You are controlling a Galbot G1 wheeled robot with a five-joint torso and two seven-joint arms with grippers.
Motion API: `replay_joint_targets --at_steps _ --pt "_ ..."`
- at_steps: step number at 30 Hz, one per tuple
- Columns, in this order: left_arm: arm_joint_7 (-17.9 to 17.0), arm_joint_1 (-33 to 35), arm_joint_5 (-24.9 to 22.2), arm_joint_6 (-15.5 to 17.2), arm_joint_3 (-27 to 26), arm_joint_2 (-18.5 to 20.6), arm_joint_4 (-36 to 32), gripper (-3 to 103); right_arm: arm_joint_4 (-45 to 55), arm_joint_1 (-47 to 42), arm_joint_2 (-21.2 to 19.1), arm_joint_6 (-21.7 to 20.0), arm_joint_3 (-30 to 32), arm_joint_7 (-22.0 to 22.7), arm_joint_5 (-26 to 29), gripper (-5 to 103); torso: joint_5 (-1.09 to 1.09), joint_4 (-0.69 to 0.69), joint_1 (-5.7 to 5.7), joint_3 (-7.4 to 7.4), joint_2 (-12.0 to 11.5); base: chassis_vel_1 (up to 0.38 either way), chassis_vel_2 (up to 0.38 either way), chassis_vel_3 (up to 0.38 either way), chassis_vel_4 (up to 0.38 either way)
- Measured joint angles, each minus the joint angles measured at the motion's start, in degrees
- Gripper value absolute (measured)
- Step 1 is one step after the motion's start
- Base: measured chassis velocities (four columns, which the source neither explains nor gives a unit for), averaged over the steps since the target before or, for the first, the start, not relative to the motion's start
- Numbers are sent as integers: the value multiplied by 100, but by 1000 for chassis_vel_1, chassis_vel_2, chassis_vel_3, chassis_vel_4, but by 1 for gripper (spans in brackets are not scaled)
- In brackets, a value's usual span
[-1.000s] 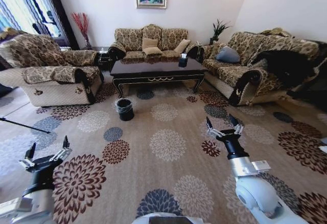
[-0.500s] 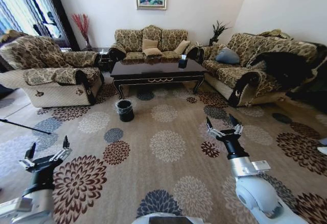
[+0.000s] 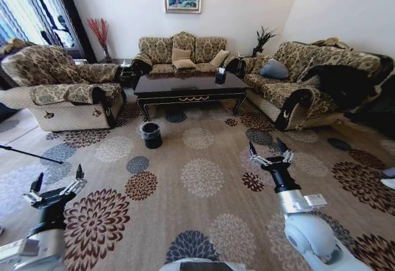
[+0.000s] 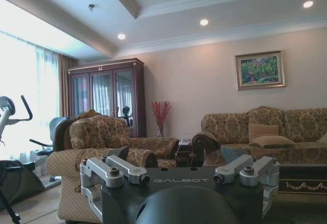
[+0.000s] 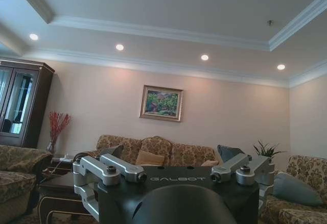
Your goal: Move to the front of the table and pick up the trash from the floor, then place it into the trash bin.
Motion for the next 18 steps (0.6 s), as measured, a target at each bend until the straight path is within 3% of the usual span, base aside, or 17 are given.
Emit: replay_joint_targets --at_steps 18 --pt "0 0 0 0 0 0 0 100 0 0 0 0 0 0 0 100 0 0 199 266 465 0 0 0 0"
